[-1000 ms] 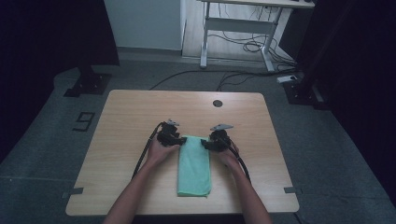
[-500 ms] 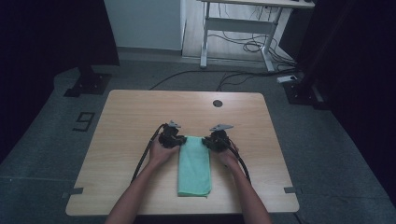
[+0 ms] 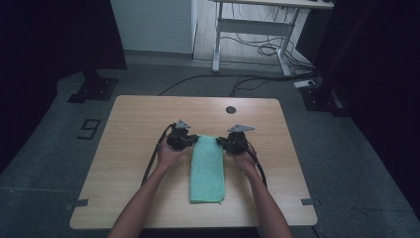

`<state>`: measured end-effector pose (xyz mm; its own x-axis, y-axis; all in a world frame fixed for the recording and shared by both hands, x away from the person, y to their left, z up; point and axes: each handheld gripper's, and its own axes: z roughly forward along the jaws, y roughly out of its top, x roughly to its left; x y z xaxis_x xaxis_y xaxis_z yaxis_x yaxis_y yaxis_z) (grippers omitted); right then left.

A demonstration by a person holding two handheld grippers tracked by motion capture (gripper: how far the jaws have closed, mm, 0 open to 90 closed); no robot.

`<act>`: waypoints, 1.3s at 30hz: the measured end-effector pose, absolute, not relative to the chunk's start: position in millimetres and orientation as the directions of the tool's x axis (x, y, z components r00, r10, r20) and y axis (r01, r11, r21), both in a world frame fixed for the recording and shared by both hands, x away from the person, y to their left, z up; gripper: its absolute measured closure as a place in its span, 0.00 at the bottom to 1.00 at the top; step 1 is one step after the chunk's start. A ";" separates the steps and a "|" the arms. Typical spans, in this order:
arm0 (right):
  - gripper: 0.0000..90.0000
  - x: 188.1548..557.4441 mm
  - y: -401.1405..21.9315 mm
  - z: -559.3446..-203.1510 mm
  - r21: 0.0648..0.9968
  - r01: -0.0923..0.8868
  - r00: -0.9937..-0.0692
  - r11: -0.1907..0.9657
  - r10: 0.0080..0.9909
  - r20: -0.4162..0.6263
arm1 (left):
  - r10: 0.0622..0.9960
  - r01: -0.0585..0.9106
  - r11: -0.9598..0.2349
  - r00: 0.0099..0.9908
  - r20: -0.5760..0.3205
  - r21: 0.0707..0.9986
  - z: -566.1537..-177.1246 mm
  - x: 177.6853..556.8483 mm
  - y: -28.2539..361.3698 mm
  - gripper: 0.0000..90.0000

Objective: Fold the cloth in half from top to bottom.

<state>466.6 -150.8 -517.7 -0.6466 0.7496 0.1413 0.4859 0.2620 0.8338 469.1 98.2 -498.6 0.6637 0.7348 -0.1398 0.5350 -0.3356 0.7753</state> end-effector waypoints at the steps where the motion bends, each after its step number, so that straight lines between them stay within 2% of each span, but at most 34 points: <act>1: 0.93 466.6 -150.8 -517.7 0.834 0.486 -0.647 0.262 0.750 0.141 | 0.735 0.535 -0.336 0.664 -0.140 0.775 -498.6 469.1 98.2 0.94; 8: 0.93 455.4 -155.8 -501.9 0.880 0.416 -0.667 0.228 0.735 0.124 | 0.690 0.459 -0.342 0.715 -0.113 0.820 -486.1 456.4 96.9 0.94; 20: 0.93 422.5 -165.5 -505.3 0.913 0.327 -0.714 0.244 0.697 0.069 | 0.648 0.388 -0.342 0.757 -0.084 0.856 -486.8 422.5 99.8 0.94; 39: 0.92 386.0 -171.9 -506.7 0.908 0.336 -0.740 0.249 0.667 0.091 | 0.621 0.359 -0.368 0.782 -0.061 0.857 -487.9 386.2 105.2 0.93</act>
<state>386.0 -171.9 -506.7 -0.7400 0.6665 0.0906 0.3358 0.2494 0.9083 386.2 105.2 -487.9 0.7815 0.6209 -0.0608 0.3594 -0.3684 0.8574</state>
